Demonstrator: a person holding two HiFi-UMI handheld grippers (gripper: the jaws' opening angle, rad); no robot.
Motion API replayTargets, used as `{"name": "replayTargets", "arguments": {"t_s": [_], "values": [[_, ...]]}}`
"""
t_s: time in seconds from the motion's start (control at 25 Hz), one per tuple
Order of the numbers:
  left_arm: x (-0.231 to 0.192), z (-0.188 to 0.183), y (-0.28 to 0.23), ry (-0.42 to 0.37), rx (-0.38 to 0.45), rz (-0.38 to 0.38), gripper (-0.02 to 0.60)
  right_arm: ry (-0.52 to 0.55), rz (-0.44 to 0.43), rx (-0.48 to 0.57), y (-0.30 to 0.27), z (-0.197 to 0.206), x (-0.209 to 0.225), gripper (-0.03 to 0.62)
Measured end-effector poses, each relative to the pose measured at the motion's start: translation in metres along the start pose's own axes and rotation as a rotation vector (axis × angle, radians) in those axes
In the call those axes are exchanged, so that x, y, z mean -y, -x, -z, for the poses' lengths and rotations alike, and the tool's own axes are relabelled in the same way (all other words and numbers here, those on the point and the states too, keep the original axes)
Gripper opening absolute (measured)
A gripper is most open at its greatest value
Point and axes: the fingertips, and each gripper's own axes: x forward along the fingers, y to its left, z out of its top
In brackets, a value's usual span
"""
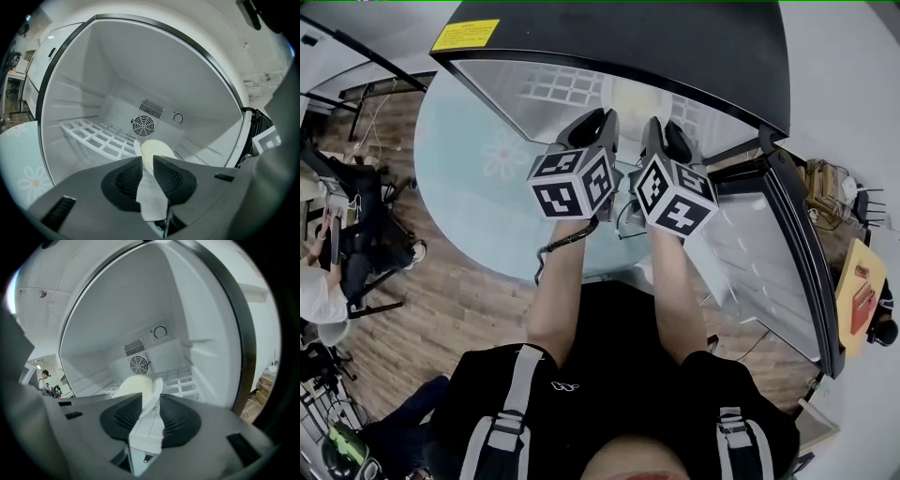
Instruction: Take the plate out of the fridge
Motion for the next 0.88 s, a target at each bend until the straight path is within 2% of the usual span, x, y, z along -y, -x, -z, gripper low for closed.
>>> {"name": "replayTargets", "arguments": {"t_s": [0.24, 0.36, 0.44, 0.56, 0.88], "values": [[-0.003, 0.001, 0.007, 0.013, 0.019, 0.006, 0.078, 0.024, 0.016, 0.022, 0.005, 0.003, -0.002, 0.126], [-0.009, 0.001, 0.007, 0.015, 0.018, -0.022, 0.131, 0.039, 0.023, 0.027, 0.004, 0.002, 0.0, 0.14], [-0.013, 0.001, 0.006, 0.049, 0.01, -0.016, 0.167, 0.035, 0.025, 0.03, 0.003, 0.001, 0.002, 0.158], [-0.013, 0.003, 0.002, 0.109, -0.005, 0.028, 0.17, 0.028, 0.031, 0.034, -0.001, -0.002, 0.005, 0.158], [-0.003, 0.003, -0.008, 0.116, -0.021, 0.089, 0.138, -0.004, 0.011, 0.039, -0.012, -0.006, 0.005, 0.152]]}}
